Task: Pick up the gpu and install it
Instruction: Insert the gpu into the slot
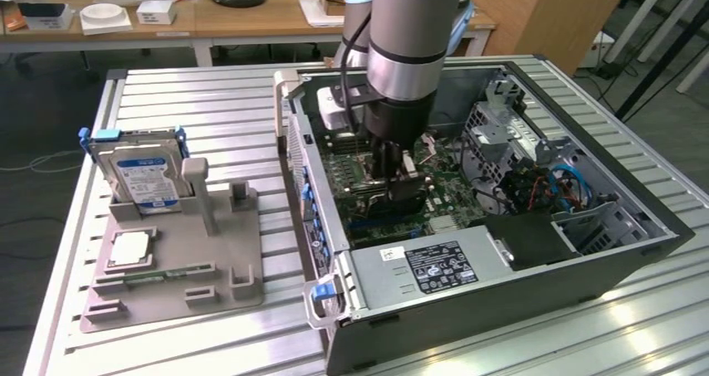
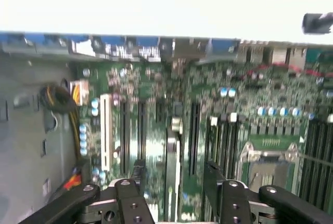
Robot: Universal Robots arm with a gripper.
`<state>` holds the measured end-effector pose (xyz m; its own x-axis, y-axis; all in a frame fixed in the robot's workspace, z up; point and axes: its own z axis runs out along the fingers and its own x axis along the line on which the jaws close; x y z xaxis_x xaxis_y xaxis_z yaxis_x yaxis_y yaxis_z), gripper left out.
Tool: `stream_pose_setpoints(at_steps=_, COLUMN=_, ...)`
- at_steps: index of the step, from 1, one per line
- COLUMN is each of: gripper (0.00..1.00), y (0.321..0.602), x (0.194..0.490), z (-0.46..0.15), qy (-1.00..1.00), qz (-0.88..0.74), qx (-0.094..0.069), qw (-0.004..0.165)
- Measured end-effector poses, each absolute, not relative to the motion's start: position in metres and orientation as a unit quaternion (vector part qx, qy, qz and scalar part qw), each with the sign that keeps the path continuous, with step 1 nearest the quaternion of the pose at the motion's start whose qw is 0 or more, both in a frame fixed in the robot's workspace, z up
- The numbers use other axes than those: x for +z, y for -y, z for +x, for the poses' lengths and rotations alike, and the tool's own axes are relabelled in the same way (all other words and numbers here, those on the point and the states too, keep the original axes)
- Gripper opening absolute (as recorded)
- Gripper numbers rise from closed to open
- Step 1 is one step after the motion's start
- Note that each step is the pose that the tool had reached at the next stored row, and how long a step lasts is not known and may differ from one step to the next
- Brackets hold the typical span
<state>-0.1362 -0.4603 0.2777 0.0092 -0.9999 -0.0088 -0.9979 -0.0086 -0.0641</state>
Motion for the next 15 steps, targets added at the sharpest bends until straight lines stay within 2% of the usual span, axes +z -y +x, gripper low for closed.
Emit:
stream_pose_setpoints(at_steps=7, gripper=0.57, y=0.4602, x=0.2865, z=-0.1343, qy=-0.705, qz=-0.710, qx=0.007, qw=0.000)
stream_pose_setpoints(at_steps=14, gripper=0.56, y=0.4603, x=0.2866, z=-0.1343, qy=-0.705, qz=-0.710, qx=0.007, qw=0.000)
stream_pose_setpoints(at_steps=15, gripper=0.49, y=0.4603, x=0.2866, z=-0.1343, qy=-0.705, qz=-0.710, qx=0.007, qw=0.000)
